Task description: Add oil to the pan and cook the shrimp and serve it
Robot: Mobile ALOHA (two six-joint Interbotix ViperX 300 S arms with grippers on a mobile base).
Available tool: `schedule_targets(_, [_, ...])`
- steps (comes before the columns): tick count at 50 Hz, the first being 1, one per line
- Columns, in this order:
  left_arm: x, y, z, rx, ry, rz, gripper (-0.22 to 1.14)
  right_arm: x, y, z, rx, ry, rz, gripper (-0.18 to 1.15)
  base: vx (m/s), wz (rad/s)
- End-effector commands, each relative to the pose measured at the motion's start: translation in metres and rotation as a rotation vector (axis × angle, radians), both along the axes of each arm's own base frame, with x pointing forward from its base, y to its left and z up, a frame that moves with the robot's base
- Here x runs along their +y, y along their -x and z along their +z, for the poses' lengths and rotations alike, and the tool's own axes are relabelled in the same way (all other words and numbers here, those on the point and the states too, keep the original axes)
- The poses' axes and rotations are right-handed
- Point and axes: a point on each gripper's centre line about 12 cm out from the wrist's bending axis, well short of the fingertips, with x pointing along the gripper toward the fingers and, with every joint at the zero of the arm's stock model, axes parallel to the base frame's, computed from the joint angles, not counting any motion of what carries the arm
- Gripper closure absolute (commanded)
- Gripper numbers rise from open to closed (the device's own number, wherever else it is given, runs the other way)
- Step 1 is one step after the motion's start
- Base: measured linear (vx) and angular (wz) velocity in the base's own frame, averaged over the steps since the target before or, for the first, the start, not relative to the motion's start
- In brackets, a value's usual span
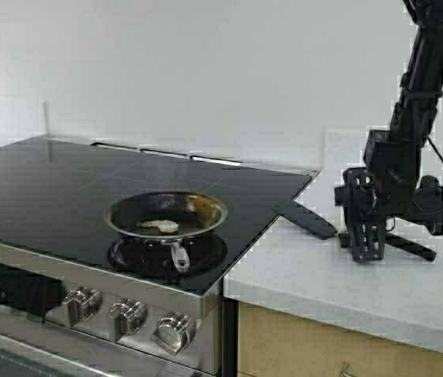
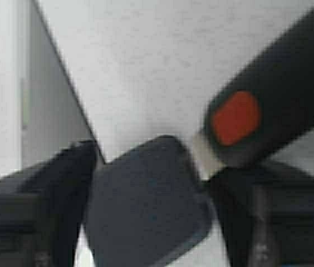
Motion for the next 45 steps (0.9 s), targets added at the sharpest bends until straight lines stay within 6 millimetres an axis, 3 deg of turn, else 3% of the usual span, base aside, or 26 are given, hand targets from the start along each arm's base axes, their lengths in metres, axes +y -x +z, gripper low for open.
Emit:
schedule_targets(1, [0.000,-0.002,0.005,-0.012,-0.001,0.000,0.88,-0.006,0.004,-0.004,0.060,0.001,-0.011,0.25,0.00,0.00])
schedule_targets(15, [0.000,-0.002,0.005,-0.012,-0.001,0.000,0.89,-0.014,0.001,-0.005,0.089,0.001,-0.030,0.84,0.00,0.00])
schedule_targets(33, [0.000,-0.002,0.006,-0.015,-0.001,0.000,0.88,-0.008,-0.004,0.029,0.039,0.019,0.041,0.83,0.00,0.00])
schedule_targets(45, [0.000,-0.002,0.006,-0.014,0.000,0.000,0.88,0.000,0.003,0.054,0.011,0.043,0.111,0.84,0.00,0.00])
